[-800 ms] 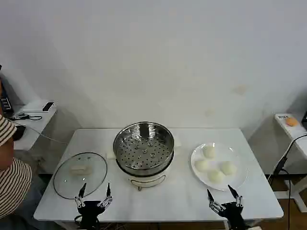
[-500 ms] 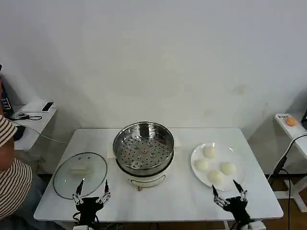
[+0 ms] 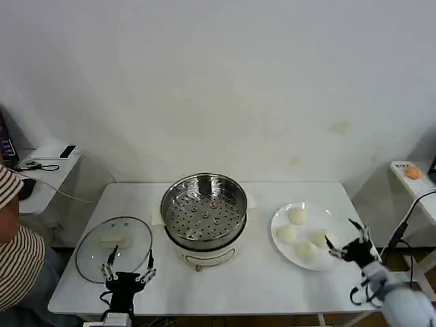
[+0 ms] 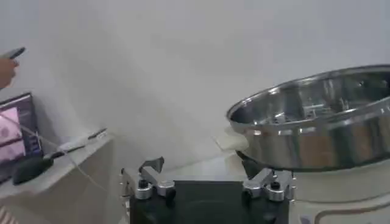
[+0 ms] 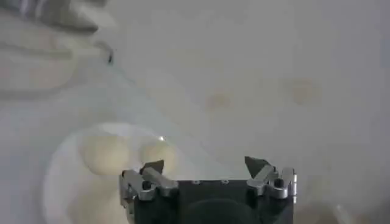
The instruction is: Take steamed baozi put them in steamer then cover it.
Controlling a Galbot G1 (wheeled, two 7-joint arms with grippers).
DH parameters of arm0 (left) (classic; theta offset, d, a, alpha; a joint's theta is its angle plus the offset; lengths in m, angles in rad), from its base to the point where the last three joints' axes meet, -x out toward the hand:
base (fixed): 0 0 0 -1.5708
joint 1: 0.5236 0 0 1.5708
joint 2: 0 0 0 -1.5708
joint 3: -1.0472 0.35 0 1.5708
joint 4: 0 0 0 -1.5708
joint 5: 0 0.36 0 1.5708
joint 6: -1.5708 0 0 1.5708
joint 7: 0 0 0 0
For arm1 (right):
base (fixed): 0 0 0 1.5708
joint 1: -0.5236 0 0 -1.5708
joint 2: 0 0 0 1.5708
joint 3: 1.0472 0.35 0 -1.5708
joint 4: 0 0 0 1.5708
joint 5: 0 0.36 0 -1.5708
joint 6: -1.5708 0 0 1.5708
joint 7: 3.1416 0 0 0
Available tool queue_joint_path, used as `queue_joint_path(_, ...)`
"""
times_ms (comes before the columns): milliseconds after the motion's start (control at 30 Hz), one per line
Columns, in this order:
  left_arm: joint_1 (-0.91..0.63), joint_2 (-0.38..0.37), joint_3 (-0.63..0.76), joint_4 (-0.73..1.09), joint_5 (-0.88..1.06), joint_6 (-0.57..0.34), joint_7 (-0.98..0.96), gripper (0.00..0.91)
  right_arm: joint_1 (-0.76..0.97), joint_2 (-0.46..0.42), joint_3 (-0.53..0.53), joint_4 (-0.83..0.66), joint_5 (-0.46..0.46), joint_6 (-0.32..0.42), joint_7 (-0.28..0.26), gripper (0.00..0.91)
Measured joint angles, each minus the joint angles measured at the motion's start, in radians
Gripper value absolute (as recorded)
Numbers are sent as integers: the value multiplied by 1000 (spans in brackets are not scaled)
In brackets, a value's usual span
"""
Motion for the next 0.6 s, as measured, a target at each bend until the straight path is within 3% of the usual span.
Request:
queue_joint_path(300,-6,-7,-15,-21,44,13,32,907,419,-124,-333,-215,-102,90,-262,907)
queue_joint_path(600,-22,-10,-31,-32,59,19,49,907,795,-116,-698,-447,-115,167,-455,907)
